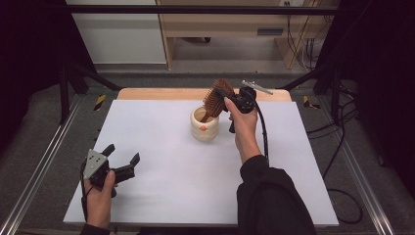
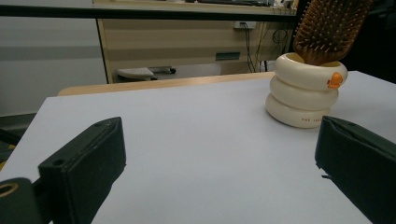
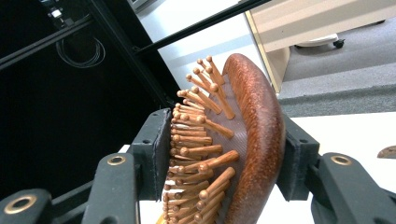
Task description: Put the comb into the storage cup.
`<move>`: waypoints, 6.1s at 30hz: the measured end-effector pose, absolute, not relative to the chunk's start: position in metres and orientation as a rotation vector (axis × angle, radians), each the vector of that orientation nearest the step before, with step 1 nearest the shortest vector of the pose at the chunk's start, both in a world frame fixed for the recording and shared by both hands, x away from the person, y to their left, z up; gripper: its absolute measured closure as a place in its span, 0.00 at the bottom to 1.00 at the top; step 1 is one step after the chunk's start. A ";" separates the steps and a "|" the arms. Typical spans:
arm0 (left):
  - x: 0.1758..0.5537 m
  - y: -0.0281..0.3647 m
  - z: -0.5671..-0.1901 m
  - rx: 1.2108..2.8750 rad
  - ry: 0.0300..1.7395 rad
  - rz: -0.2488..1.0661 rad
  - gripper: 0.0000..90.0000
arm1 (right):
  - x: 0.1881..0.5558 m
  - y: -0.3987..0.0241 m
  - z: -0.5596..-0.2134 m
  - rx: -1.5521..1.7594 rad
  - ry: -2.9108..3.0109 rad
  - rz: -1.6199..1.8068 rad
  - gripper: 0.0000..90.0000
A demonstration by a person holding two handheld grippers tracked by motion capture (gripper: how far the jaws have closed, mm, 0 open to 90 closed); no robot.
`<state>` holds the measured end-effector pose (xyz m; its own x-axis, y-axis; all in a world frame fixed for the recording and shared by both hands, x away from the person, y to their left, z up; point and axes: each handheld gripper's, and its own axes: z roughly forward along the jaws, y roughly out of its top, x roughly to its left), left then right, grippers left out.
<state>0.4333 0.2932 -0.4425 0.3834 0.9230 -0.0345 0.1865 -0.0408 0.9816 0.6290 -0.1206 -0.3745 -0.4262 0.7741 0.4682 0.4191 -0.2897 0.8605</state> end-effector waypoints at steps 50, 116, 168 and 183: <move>0.437 0.298 -0.444 1.507 1.062 0.802 0.02 | 0.600 -0.124 -0.354 1.280 1.801 1.513 0.09; 0.438 0.327 -0.439 1.471 1.038 0.864 0.03 | 0.573 -0.147 -0.331 1.077 1.716 1.550 0.07; 0.422 0.341 -0.435 1.464 0.903 0.777 0.02 | 0.496 -0.253 -0.340 1.022 1.574 1.535 0.04; 0.417 0.351 -0.435 1.448 0.901 0.777 0.02 | 0.478 -0.270 -0.350 1.002 1.554 1.506 0.04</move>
<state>0.4171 0.3514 -0.4355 0.4768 0.8780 -0.0431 0.0866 0.0019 0.9962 0.4781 -0.2698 -0.3499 -0.4223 0.9064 0.0105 0.0390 0.0066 0.9992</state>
